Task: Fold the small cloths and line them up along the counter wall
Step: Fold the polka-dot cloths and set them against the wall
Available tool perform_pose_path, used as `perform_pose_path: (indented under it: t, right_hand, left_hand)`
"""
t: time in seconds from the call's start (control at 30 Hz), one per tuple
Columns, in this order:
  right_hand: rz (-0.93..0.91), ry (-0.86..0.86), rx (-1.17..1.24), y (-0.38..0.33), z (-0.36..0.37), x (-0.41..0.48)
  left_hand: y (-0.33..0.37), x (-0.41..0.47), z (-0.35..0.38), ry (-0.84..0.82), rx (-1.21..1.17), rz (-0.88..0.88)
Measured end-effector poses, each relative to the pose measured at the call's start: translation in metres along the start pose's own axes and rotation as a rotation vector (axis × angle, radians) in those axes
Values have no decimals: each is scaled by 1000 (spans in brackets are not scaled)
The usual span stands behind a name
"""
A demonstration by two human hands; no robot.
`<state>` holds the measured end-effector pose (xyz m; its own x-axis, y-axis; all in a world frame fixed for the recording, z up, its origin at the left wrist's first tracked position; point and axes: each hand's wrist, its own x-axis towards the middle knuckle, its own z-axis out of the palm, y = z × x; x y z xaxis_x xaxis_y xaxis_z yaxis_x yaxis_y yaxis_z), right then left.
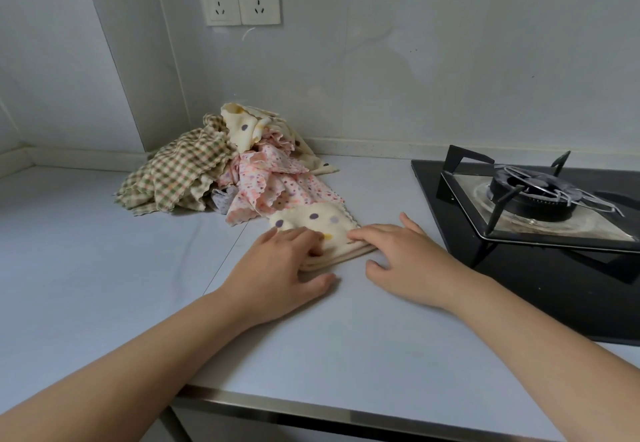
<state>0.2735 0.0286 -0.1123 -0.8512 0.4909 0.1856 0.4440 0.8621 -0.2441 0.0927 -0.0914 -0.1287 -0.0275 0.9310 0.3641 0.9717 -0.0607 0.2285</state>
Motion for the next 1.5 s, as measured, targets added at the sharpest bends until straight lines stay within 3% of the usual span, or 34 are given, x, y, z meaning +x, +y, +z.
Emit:
perform_pose_path:
  t: [0.17,0.23,0.43,0.63,0.87,0.97,1.07,1.2,1.3,1.43,1.5]
  right_hand:
    - [-24,137,93,1,1,-1]
    - [-50,159,105,2,3,0]
    - [-144,140,153,1,7,2]
    - [-140,73,87,0,5,2]
    - [-89,224,100,-2,9,8]
    - [-30,305,365,-6,7,3]
    - [18,338,671,-10,2,0]
    - [21,321,1020,-15,-3,2]
    - [63,258,1075,-21,-3,-1]
    - [93,374,1155,-21,-7,-2]
    - [75,345,1210,-19,-7,-1]
  left_hand:
    - [-4,-2,2,209,66,-65]
    - [-5,-1,0,222,12,-84]
    - [-8,-1,2,216,-33,-55]
    - [-14,-3,-8,31,2,29]
    - [-18,-3,-7,61,-86,-66]
    - [-23,-4,-8,87,-122,-59]
    - [-20,-2,-9,214,-207,-79]
    - [-10,6,-15,335,-718,-214]
    - [-1,6,-19,332,-945,-289]
    - [7,6,-29,317,-987,-249]
    - [7,5,-33,280,-983,-221]
